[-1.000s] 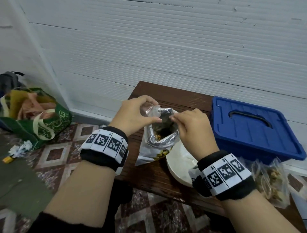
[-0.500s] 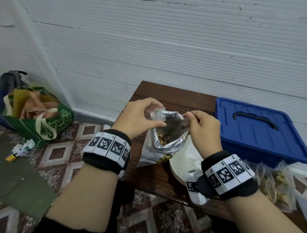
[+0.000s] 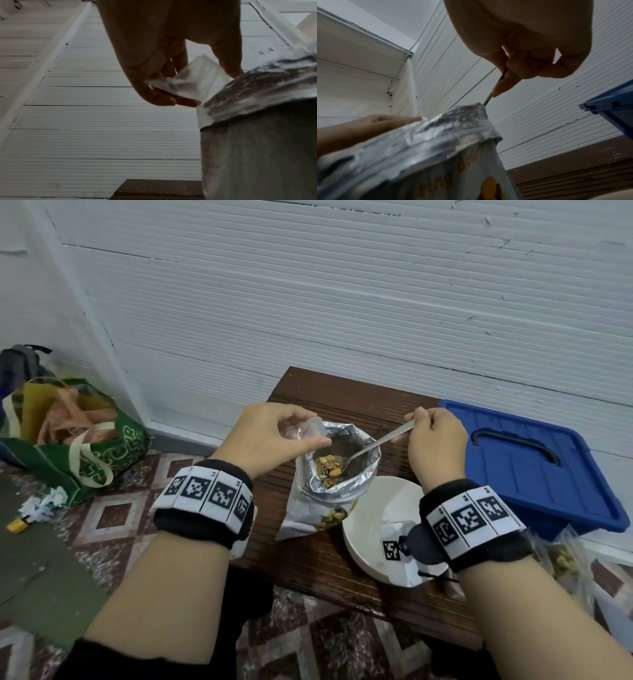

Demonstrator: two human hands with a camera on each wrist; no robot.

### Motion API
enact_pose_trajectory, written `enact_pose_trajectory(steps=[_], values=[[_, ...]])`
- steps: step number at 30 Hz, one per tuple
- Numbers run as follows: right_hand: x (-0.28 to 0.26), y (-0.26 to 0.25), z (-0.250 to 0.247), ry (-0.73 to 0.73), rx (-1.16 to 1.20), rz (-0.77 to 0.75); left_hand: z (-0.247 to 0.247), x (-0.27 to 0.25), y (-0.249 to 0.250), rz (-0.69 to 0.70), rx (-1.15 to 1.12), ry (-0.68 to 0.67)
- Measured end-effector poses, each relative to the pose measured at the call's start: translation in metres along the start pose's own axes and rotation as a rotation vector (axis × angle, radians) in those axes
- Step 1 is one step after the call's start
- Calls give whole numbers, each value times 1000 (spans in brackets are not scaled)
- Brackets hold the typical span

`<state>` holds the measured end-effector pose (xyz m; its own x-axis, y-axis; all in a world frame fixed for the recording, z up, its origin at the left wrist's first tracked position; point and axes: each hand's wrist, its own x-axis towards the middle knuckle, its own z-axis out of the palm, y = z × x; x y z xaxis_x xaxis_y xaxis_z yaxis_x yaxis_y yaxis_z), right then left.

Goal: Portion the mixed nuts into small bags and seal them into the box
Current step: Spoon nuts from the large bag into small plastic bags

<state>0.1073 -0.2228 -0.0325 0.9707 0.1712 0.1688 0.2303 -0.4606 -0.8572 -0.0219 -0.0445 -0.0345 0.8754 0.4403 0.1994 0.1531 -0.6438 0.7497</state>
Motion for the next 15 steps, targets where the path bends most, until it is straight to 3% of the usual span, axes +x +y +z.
enact_pose_trajectory(steps=[6,11,15], values=[[14,-7,-13,54,61,43,-2,-1,-3,-4,-2,-44],[30,-13,-28,110,40,-46,-2,-1,-1,1,-22,-56],[36,-19,-29,72,22,-46,1,-1,1,28,-6,-51]])
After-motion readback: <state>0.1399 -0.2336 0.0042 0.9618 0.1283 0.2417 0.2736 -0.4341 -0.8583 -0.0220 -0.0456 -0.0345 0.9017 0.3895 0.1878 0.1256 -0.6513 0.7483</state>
